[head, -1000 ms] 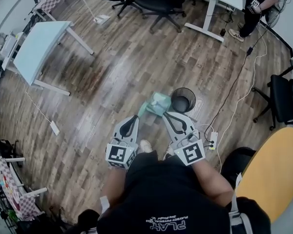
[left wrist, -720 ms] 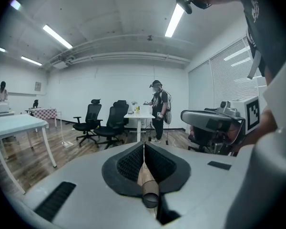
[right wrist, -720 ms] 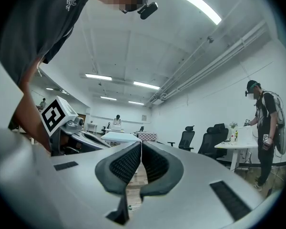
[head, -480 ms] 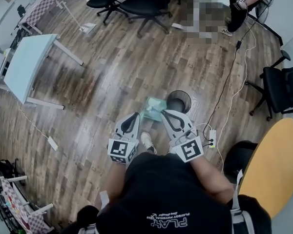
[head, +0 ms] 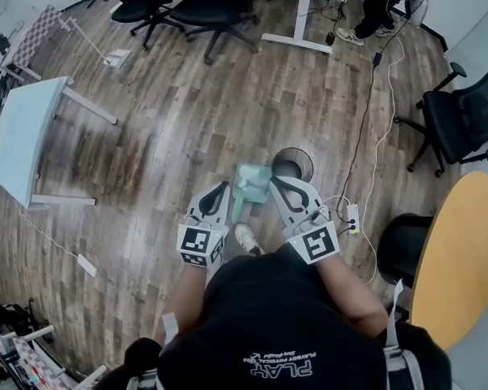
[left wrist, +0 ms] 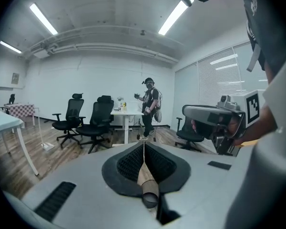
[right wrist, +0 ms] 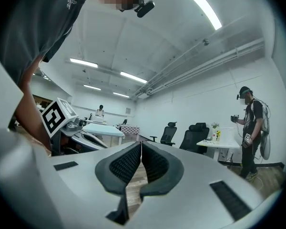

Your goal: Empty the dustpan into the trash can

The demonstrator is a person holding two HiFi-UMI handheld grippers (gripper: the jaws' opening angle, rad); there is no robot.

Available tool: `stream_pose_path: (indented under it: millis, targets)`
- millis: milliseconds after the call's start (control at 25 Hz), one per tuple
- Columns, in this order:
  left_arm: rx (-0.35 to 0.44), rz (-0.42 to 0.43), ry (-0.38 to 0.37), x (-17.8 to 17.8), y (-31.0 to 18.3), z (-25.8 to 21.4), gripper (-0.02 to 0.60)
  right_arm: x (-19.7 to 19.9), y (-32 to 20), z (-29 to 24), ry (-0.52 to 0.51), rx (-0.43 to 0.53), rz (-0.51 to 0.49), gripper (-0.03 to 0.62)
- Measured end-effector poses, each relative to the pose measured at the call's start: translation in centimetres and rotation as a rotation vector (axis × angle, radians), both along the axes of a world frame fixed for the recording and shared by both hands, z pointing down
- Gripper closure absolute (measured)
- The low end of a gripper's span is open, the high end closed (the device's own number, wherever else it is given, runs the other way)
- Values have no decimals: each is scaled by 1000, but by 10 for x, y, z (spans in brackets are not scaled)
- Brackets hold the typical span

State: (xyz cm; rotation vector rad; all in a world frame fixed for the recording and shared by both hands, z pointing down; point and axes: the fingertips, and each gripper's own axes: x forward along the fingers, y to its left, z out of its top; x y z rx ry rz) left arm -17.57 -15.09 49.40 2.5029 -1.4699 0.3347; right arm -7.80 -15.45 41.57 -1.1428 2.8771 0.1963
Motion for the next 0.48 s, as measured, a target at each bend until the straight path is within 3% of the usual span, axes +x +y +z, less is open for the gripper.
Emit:
stream_pose_path:
  millis: [200, 480]
  targets:
    - [-45, 19, 13, -7, -11, 16, 557, 8, -16, 14, 30, -31, 70, 569]
    - [-132, 1, -9, -2, -15, 51, 557, 16, -34, 45, 64, -96, 62, 569]
